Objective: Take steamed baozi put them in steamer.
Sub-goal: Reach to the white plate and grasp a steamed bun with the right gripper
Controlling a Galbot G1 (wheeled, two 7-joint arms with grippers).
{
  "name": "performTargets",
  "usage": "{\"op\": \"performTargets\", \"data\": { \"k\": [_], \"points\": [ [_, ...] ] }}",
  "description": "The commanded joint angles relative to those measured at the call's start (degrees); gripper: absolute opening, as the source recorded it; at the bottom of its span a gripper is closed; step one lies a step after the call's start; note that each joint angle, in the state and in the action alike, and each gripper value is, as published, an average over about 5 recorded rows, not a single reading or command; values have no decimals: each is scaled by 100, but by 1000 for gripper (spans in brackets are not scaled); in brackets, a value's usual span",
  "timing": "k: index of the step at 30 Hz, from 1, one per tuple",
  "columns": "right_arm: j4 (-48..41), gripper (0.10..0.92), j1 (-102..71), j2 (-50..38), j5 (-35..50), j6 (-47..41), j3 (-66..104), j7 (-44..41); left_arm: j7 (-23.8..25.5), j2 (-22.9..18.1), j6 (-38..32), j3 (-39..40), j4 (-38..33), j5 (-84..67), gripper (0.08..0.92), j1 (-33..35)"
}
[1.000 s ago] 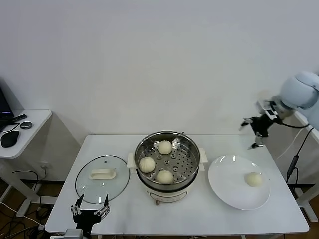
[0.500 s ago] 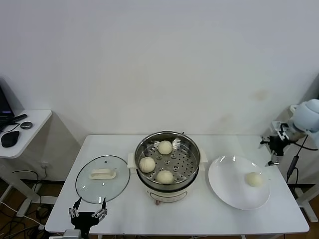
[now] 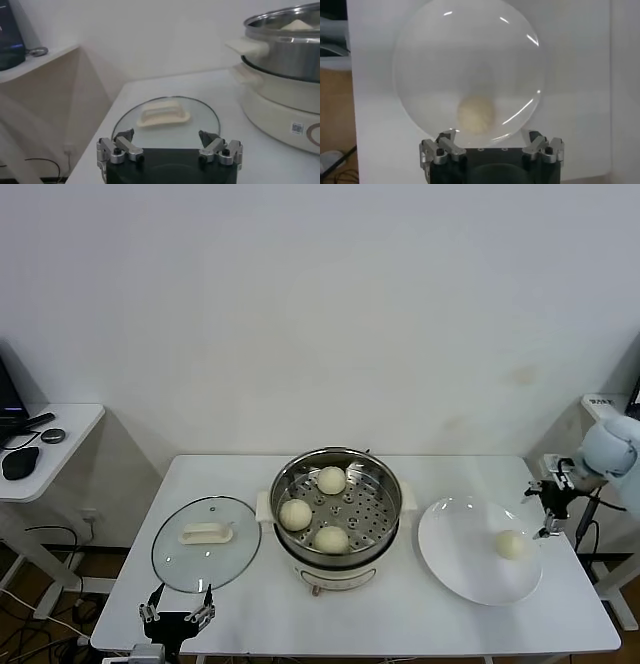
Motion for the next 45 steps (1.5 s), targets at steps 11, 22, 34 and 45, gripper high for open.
{"op": "performTargets", "data": {
  "k": [11,22,34,45],
  "points": [
    [-514,823,-734,490,-395,51,555,318,-2,-10,3,21,165,22,823,-56],
    [-693,823,-838,702,-635,-3,568,441,-6,-39,0,43,235,31,823,-84],
    [-727,823,-1007,756,-779,-20,655,468,-7,-34,-1,58,280,30,823,-112],
    [-878,823,-1033,949,-921,-4,738,494,-12,-38,-4,60,299,28,823,-117]
  ]
}}
